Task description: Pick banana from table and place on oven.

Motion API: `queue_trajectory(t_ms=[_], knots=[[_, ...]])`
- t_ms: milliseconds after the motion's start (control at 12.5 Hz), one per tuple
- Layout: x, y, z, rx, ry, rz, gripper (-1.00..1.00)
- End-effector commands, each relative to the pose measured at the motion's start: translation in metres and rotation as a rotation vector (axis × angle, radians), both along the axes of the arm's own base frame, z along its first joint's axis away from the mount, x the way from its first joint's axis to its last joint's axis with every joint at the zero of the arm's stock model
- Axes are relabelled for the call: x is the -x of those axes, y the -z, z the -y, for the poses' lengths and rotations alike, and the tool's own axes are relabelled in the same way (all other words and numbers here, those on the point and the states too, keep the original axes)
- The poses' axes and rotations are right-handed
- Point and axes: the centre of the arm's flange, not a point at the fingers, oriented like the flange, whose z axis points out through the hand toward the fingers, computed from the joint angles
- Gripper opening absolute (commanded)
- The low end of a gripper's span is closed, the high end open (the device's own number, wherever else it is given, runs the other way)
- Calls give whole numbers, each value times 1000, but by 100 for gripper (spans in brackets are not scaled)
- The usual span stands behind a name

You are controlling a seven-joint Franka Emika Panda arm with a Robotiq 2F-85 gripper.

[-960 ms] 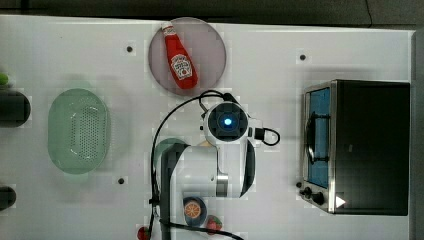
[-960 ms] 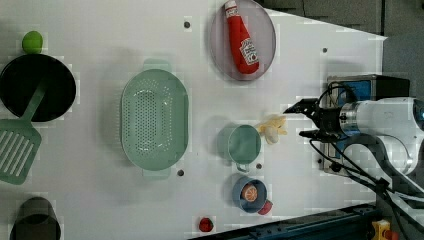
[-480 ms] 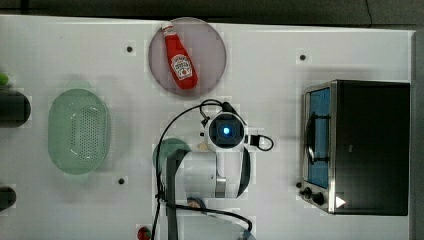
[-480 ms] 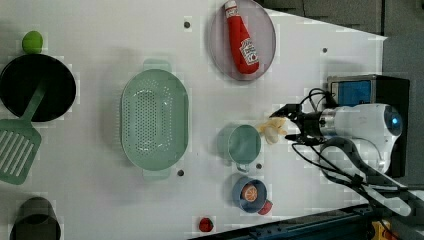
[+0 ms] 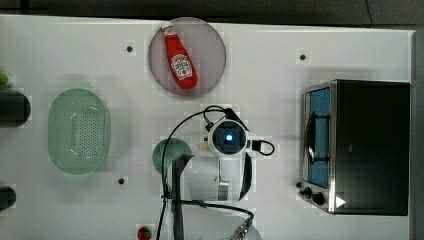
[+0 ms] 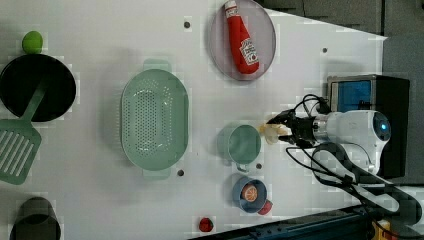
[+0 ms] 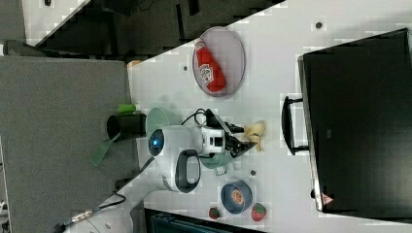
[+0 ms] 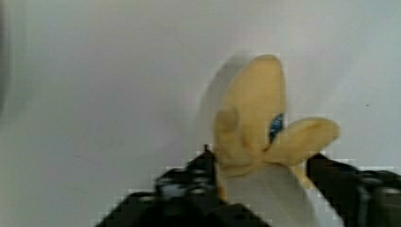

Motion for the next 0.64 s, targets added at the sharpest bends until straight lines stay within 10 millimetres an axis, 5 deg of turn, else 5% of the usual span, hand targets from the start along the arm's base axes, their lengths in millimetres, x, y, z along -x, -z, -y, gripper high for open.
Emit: queue_trajectory(t_ms=[80,240,400,640], knots=[[-4,-6,-3,-4,31,28,-29],[-4,-6,-3,-5,30,27,-62],[-5,-8,-3,-5,31,32,-62],[-16,-54,-2,-4,31,95,-62]])
